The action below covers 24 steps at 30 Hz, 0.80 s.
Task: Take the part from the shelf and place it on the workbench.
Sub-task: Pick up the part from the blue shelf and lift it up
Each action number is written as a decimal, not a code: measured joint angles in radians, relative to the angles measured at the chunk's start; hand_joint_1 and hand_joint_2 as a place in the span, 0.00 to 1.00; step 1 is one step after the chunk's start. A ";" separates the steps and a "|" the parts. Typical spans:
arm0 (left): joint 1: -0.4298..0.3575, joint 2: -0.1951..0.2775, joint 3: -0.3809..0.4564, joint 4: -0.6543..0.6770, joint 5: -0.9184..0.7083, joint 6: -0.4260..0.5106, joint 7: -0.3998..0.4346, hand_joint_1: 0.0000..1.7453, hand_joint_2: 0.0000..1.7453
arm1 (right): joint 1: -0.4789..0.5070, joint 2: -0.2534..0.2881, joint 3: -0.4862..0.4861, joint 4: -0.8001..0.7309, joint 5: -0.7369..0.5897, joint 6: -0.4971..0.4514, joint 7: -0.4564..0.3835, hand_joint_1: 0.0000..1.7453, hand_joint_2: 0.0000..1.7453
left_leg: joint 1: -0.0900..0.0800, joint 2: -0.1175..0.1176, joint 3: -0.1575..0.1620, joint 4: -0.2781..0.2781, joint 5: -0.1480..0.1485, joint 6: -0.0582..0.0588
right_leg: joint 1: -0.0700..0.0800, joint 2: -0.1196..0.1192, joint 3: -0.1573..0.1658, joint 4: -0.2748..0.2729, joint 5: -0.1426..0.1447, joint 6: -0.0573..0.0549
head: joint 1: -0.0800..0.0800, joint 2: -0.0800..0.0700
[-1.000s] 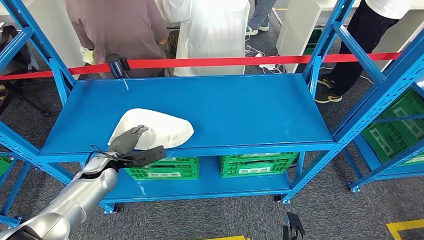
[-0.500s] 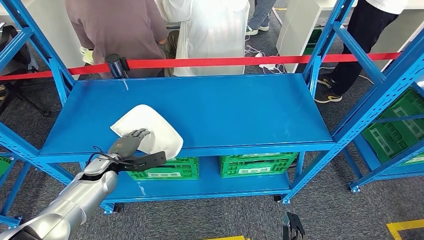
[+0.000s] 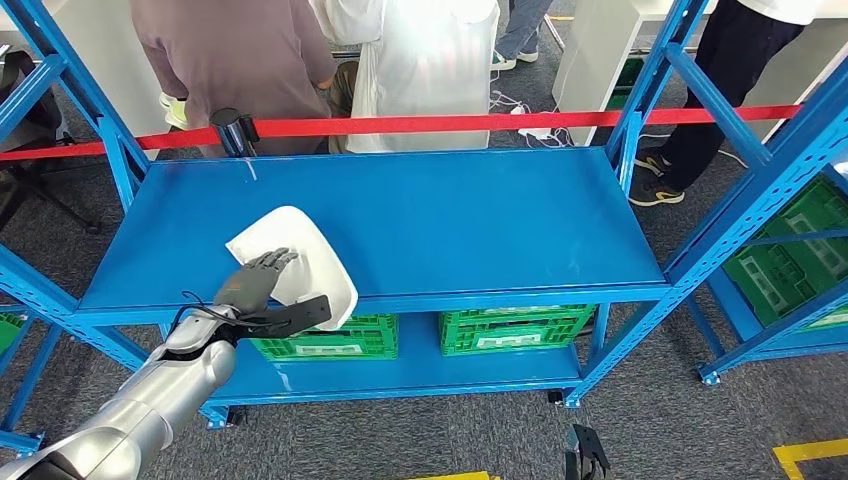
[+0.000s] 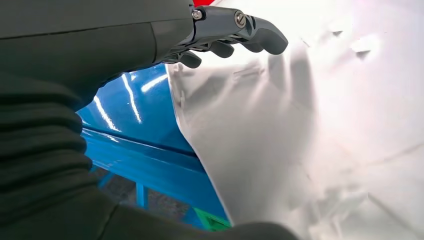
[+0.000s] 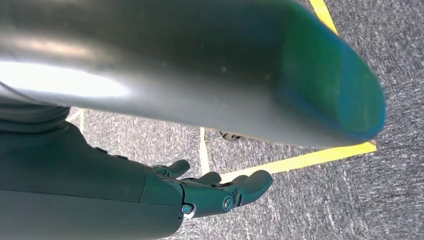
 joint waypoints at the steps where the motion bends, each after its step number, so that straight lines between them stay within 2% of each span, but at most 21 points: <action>1: 0.000 0.000 0.000 0.000 0.000 0.002 -0.001 0.00 1.00 | 0.000 0.000 0.000 0.000 0.001 0.000 0.000 0.00 0.00 | 0.000 0.000 0.000 0.000 0.000 0.000 | 0.000 0.000 0.000 0.000 0.000 0.000 | 0.000 0.000; 3: 0.000 0.000 0.000 0.000 0.001 0.006 -0.003 0.00 1.00 | 0.000 0.000 0.000 0.000 0.002 0.000 -0.001 0.00 0.00 | 0.000 0.000 0.000 0.000 0.000 0.000 | 0.000 0.000 0.000 0.000 0.000 0.000 | 0.000 0.000; 7: 0.000 0.000 0.000 0.000 0.017 0.004 -0.018 0.00 0.00 | 0.000 0.000 0.000 0.000 0.007 0.001 -0.003 0.00 0.00 | 0.000 0.000 0.001 0.000 0.000 0.000 | 0.000 0.000 0.001 0.000 0.000 0.000 | 0.000 0.000; 24: 0.000 0.021 0.000 0.000 0.046 -0.011 -0.048 0.00 0.00 | 0.000 0.000 0.000 0.000 0.018 0.003 -0.003 0.00 0.00 | 0.000 0.000 0.001 0.000 0.000 0.000 | 0.000 0.000 0.001 0.001 0.000 0.000 | 0.000 0.000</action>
